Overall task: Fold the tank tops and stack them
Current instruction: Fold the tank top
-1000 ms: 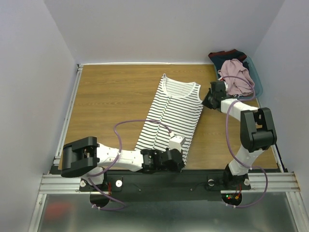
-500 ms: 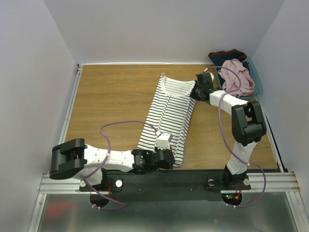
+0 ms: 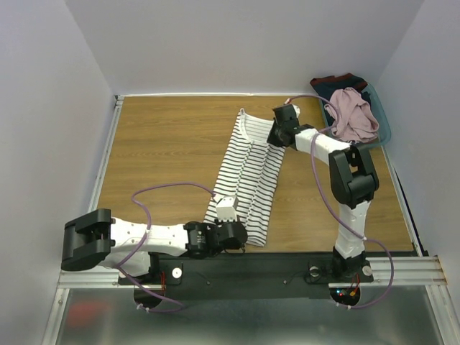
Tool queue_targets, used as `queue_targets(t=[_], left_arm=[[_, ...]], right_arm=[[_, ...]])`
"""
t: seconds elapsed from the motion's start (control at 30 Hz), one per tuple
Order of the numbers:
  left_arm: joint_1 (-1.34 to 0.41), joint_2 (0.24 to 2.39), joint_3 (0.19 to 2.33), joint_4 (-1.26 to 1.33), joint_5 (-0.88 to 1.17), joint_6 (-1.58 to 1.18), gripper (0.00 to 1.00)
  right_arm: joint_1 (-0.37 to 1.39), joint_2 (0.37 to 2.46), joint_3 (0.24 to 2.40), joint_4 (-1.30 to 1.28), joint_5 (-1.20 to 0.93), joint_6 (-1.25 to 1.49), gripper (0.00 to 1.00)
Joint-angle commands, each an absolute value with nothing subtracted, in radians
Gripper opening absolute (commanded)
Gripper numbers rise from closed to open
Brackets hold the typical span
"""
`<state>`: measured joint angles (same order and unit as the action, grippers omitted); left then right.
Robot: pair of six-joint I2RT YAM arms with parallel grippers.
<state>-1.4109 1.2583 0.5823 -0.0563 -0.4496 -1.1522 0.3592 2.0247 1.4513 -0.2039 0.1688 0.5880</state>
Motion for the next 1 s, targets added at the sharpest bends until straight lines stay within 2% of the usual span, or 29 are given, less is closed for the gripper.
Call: queue_targets(t=[0.0, 0.87, 0.97], left_arm=[[-1.399, 1.236, 0.568, -0.135, -0.483, -1.190, 0.00], [-1.344, 1.230, 0.526, -0.178, -0.471, -1.206, 0.00], [-1.344, 1.235, 0.526, -0.169, -0.463, -1.195, 0.00]], right_arm=[[0.374, 2.048, 1.535, -0.179, 0.221, 0.601, 0.00], [0.414, 2.155, 1.669, -0.212, 0.221, 0.601, 0.01], [0.417, 2.160, 1.671, -0.212, 0.215, 0.598, 0.08]])
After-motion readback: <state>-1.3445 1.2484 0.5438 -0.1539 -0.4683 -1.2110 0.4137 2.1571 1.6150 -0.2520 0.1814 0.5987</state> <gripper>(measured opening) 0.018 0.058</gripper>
